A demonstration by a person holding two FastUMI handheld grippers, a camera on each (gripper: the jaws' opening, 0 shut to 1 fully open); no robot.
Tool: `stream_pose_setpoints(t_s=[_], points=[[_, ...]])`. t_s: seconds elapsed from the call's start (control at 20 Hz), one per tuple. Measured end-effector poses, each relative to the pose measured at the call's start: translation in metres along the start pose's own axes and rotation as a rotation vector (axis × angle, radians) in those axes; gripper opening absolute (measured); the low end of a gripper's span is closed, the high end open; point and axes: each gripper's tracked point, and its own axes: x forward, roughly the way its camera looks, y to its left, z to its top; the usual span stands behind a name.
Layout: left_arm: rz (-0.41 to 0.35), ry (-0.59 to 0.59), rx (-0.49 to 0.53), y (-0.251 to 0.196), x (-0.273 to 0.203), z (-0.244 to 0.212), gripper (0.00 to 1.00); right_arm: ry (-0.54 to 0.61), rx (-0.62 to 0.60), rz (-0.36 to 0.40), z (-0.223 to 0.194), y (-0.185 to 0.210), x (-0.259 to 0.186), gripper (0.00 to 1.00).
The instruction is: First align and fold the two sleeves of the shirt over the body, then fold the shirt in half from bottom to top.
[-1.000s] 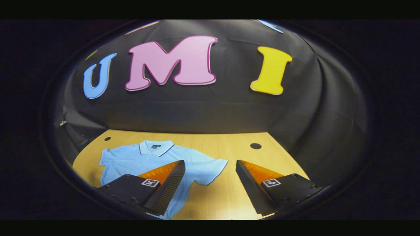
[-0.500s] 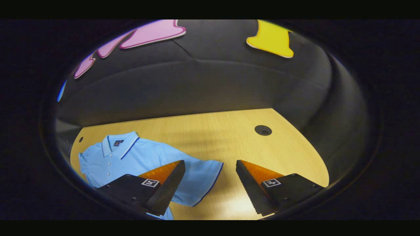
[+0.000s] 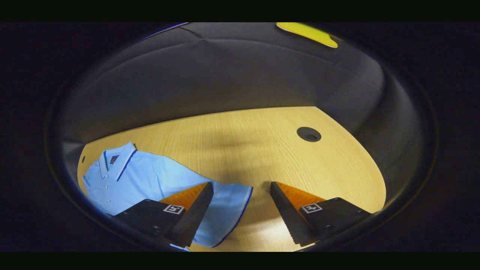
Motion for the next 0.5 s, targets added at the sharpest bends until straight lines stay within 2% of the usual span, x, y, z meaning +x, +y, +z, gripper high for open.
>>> stream_pose_setpoints(t_s=[0.05,0.1,0.2,0.25,0.3,0.5], points=[[0.008,0.005,-0.001,0.002,0.001,-0.002,0.98,-0.005,0.001,0.002,-0.001,0.001,0.002,0.87],[0.017,0.009,-0.003,0.004,0.001,-0.004,0.98,-0.005,0.003,0.005,-0.001,0.005,0.001,0.69],[0.028,0.011,-0.022,0.007,-0.001,-0.009,0.98,-0.006,0.0,0.001,0.002,0.009,-0.003,0.43],[0.032,0.014,-0.032,0.008,-0.001,-0.013,0.98,-0.001,0.008,0.003,0.0,0.01,0.0,0.36],[0.037,0.02,-0.041,0.01,-0.001,-0.016,0.98,0.006,0.022,0.001,0.0,0.012,-0.002,0.41],[0.054,0.035,-0.087,0.017,-0.004,-0.025,0.98,0.006,0.032,0.013,0.001,0.022,-0.005,0.04]])
